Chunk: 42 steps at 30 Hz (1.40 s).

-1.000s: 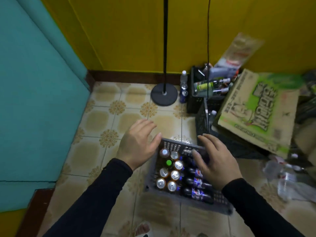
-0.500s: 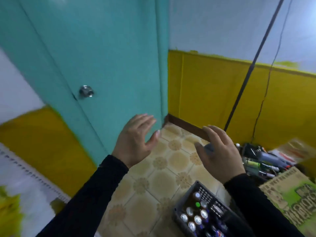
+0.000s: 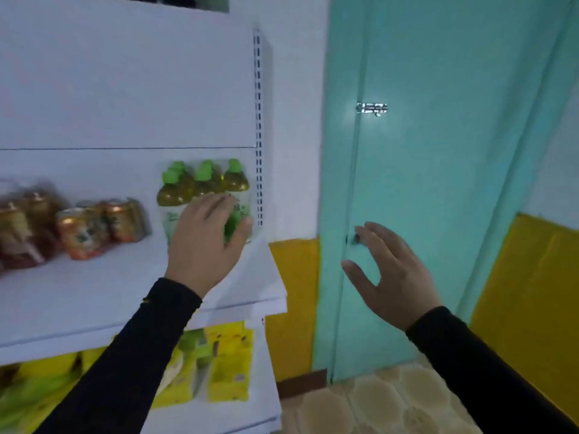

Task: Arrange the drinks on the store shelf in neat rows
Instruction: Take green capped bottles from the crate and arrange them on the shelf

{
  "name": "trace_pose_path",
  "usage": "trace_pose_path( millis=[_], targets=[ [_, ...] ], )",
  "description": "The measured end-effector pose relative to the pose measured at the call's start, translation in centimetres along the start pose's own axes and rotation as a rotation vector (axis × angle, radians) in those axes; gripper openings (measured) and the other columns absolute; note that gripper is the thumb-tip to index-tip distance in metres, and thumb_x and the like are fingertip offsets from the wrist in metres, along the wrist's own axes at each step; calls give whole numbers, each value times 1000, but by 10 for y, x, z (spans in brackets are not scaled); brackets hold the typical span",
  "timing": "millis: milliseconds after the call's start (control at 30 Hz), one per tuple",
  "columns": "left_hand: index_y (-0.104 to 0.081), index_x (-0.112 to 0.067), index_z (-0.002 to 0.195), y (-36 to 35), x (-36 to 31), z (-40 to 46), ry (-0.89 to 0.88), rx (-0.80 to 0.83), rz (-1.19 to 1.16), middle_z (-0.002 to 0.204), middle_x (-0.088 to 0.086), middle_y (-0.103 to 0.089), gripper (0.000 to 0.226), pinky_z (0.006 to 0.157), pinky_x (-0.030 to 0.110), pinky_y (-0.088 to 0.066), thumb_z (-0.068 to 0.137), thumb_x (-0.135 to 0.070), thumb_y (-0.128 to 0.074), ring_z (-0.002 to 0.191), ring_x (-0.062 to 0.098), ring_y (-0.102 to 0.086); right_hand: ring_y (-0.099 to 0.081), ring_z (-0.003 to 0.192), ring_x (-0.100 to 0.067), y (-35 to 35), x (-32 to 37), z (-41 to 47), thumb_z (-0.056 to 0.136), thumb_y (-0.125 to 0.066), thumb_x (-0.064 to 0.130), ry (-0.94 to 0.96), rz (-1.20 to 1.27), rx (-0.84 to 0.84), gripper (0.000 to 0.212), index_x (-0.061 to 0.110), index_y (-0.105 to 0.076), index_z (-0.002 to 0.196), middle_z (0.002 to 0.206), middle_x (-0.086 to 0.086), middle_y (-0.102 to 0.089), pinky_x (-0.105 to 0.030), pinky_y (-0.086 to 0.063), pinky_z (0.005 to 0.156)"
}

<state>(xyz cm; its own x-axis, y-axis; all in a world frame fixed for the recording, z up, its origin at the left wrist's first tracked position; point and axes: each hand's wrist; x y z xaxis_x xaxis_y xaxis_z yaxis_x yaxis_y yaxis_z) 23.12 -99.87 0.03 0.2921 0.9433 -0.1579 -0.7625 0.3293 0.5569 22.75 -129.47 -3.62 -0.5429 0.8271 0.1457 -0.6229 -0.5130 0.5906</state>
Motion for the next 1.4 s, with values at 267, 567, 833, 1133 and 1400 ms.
trace_pose_path(
  millis=[267,567,833,1133,1400],
  targets=[
    [-66,4,116,43,161,41,36,-28,172,115,24,-68,58,98,49,-47,98,-45,-41,108,41,-62,-52,124,-24,-105,124,116,93,-43,55,93,47,-20,62,10,-59,132,134,-11,-59,-31,-43,99],
    [-44,-9,148,22,241,115,133,286,0,144,15,-53,54,107,36,-34,104,-40,-46,133,30,-46,-35,139,-16,-163,177,224,93,-44,62,4,105,284,70,19,-39,148,152,-1,-39,-28,-28,112],
    [-52,-16,141,-17,260,151,289,492,-151,133,5,-62,58,93,29,-44,95,-52,-58,118,22,-58,-27,145,-20,-211,177,285,80,-32,84,12,22,672,96,24,-25,154,160,-3,-27,-40,-26,117],
    [-67,-11,101,-39,254,156,359,483,-275,97,3,-66,21,63,21,-42,94,-30,-63,87,20,-58,-40,134,-24,-237,165,291,64,-10,97,42,67,740,114,23,-43,143,148,-8,-42,-40,-35,109],
    [-64,-12,82,7,278,160,449,278,-237,81,2,-63,32,61,29,-39,91,-42,-68,80,20,-59,-33,141,-24,-229,167,291,74,-16,87,66,50,782,102,22,-32,152,156,-7,-32,-40,-30,115]
  ],
)
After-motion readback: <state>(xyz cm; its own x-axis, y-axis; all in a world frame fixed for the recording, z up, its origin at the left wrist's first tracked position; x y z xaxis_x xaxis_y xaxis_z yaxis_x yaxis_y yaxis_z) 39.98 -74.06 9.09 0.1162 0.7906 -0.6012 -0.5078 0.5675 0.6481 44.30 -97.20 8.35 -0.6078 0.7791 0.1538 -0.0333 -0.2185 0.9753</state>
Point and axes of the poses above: each hand's wrist, its own z-axis towards the middle knuckle, its own y-axis out of the back of the hand, x = y × z
